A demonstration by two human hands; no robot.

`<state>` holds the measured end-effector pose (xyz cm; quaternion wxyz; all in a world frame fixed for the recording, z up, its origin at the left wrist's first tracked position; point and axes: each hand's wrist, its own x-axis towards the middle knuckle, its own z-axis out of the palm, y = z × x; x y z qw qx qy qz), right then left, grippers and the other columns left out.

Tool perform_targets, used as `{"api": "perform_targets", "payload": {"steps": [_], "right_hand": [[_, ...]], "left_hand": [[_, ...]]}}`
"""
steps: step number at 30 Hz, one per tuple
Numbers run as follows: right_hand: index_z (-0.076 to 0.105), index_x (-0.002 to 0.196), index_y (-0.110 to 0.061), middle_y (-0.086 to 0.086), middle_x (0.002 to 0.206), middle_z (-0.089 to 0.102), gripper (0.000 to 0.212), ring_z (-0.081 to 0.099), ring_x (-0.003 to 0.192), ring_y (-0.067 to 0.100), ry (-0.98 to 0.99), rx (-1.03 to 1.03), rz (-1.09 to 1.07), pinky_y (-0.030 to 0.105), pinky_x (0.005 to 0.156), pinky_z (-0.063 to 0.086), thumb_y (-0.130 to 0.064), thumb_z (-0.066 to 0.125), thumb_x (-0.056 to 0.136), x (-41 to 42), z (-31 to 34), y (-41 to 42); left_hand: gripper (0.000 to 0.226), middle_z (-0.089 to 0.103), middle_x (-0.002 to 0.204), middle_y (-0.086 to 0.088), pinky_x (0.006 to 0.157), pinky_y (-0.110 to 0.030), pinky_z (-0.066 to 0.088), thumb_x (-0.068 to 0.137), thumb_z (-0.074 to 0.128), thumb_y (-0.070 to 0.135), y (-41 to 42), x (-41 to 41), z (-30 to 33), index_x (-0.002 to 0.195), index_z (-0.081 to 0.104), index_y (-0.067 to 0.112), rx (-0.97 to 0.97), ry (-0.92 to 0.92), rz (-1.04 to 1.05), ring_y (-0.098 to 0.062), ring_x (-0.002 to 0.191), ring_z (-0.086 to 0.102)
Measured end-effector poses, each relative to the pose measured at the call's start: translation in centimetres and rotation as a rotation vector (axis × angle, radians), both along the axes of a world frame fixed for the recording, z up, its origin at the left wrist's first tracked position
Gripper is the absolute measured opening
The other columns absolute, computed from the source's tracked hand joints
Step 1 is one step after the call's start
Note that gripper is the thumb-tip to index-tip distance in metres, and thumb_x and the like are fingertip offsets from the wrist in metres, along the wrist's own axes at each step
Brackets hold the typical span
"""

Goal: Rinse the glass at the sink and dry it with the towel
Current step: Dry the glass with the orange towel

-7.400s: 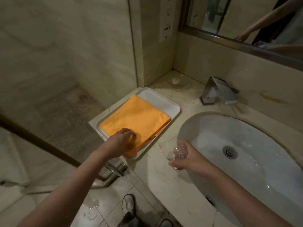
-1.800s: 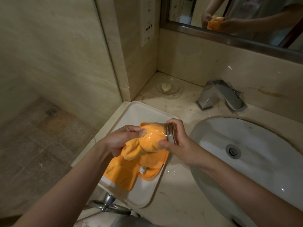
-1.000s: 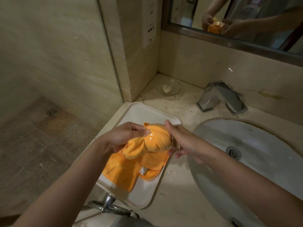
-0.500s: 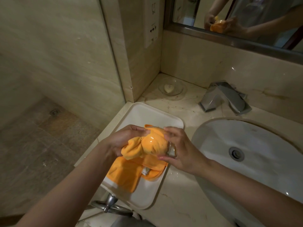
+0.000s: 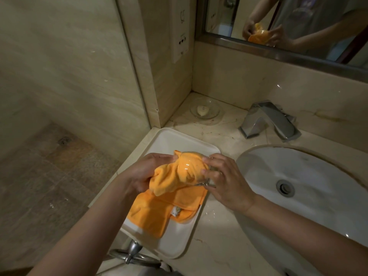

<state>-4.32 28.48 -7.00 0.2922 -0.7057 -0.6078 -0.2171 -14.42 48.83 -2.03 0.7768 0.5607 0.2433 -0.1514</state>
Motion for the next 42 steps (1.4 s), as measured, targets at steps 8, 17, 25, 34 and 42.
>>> {"api": "perform_targets", "payload": {"steps": [8, 17, 25, 34, 42], "right_hand": [[0.042, 0.108, -0.013, 0.001, 0.114, 0.042, 0.064, 0.051, 0.104, 0.019, 0.716, 0.111, -0.473, 0.015, 0.091, 0.043, -0.014, 0.084, 0.061, 0.9, 1.0, -1.4], [0.063, 0.085, -0.005, 0.013, 0.077, 0.069, 0.053, 0.068, 0.068, 0.024, 2.519, 0.726, -0.131, 0.033, 0.07, 0.058, -0.039, 0.084, 0.05, -2.7, 2.7, -1.0], [0.067, 0.097, -0.012, 0.003, 0.087, 0.073, 0.056, 0.06, 0.085, 0.017, 2.591, 0.734, -0.092, 0.027, 0.069, 0.048, -0.058, 0.061, 0.065, -6.3, 3.5, 1.8], [0.072, 0.09, -0.009, 0.007, 0.089, 0.071, 0.073, 0.065, 0.069, 0.017, 2.552, 0.889, -0.066, 0.024, 0.058, 0.053, -0.048, 0.091, 0.032, -6.8, 2.4, -1.5], [0.061, 0.104, 0.001, 0.021, 0.102, 0.067, 0.09, 0.068, 0.091, 0.031, 2.464, 0.905, 0.016, 0.04, 0.081, 0.056, -0.028, 0.097, 0.026, -7.4, 2.6, -3.5]], "left_hand": [[0.019, 0.052, 0.093, -0.014, 0.059, -0.026, 0.051, 0.076, 0.064, 0.025, 1.6, -1.2, 1.0, 0.088, 0.066, 0.011, -0.022, -0.042, 0.252, -0.019, 0.076, 0.051], [0.016, 0.069, 0.086, 0.015, 0.07, -0.017, 0.048, 0.091, 0.057, 0.02, -0.7, -1.1, 2.4, 0.092, 0.073, 0.022, 0.685, -0.133, 0.354, -0.007, 0.086, 0.063], [0.031, 0.054, 0.112, -0.008, 0.074, -0.025, 0.036, 0.096, 0.048, 0.024, -1.2, -0.5, 2.3, 0.123, 0.061, 0.018, 1.35, -0.033, 0.121, -0.027, 0.101, 0.054], [0.071, 0.052, 0.133, -0.014, 0.083, -0.034, 0.046, 0.086, 0.049, 0.057, -3.9, -2.0, 1.9, 0.145, 0.023, 0.025, 1.27, 0.124, -0.282, -0.031, 0.111, 0.057], [0.038, 0.024, 0.154, -0.013, 0.108, -0.036, 0.033, 0.095, 0.047, 0.022, -2.0, -1.1, 4.1, 0.132, 0.051, 0.018, 1.383, -0.017, -0.124, -0.03, 0.14, 0.029]]}}
